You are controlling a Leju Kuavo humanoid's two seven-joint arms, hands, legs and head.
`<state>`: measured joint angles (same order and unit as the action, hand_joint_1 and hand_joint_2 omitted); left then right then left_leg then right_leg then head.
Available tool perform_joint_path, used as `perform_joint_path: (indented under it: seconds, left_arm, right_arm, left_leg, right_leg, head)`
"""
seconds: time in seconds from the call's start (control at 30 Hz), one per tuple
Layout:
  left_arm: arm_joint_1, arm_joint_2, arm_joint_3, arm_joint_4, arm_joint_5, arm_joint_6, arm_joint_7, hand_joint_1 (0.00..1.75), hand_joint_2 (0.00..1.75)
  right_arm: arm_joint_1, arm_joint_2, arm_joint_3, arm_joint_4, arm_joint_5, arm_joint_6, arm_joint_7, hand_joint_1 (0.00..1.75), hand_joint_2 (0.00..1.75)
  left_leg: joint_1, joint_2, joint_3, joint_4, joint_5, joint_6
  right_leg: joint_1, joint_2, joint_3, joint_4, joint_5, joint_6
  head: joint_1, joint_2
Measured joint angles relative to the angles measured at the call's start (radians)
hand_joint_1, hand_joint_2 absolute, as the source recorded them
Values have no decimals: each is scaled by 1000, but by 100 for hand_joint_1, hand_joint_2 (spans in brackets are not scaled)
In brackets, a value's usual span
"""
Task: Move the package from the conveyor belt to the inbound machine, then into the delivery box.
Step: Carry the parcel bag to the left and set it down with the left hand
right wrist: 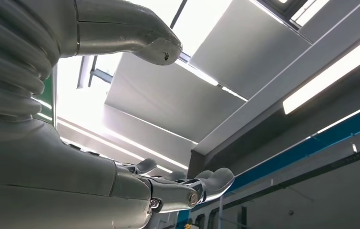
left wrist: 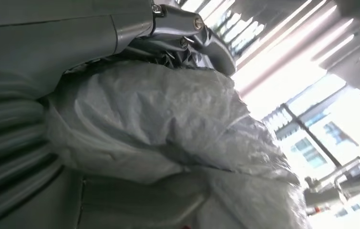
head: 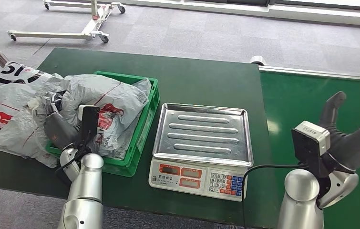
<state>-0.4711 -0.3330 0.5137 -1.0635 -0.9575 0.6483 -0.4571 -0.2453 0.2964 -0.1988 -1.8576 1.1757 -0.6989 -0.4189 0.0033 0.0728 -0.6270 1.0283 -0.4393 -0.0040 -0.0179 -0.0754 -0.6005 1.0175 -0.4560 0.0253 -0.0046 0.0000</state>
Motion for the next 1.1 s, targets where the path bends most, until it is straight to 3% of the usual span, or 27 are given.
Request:
perform_joint_path:
  seconds: [0.17, 0.4, 0.7, 0.93, 1.1]
  left_arm:
    - [-1, 4, -79, 23, 250, -83, -90, 0, 0]
    - [28, 33, -195, 12, 348, -55, -61, 0, 0]
    - [55, 60, -266, -18, 417, -2, -83, 0, 0]
    - [115, 61, -301, -153, 593, 46, -234, 0, 0]
    - [165, 53, -332, -299, 510, 48, -246, 0, 0]
  right_arm:
    - [0, 0, -1, 0, -23, 0, -27, 0, 175]
    - [1, 0, -3, 0, -35, 0, -39, 0, 175]
    - [1, 0, -3, 2, -36, 1, -39, 0, 175]
    - [0, 0, -3, 12, -34, 1, -33, 0, 175]
    - [0, 0, -3, 17, -18, 1, -28, 0, 175]
  left_leg:
    - [0, 0, 0, 0, 0, 0]
    - [0, 0, 0, 0, 0, 0]
    - [0, 0, 0, 0, 0, 0]
    - [0, 0, 0, 0, 0, 0]
    - [0, 0, -1, 0, 0, 0]
  right_leg:
    - [0, 0, 0, 0, 0, 0]
    - [0, 0, 0, 0, 0, 0]
    - [0, 0, 0, 0, 0, 0]
    - [0, 0, 0, 0, -1, 0]
    - [0, 0, 0, 0, -1, 0]
  head:
    - [0, 0]
    - [0, 0]
    - [0, 0]
    - [0, 0]
    - [0, 0]
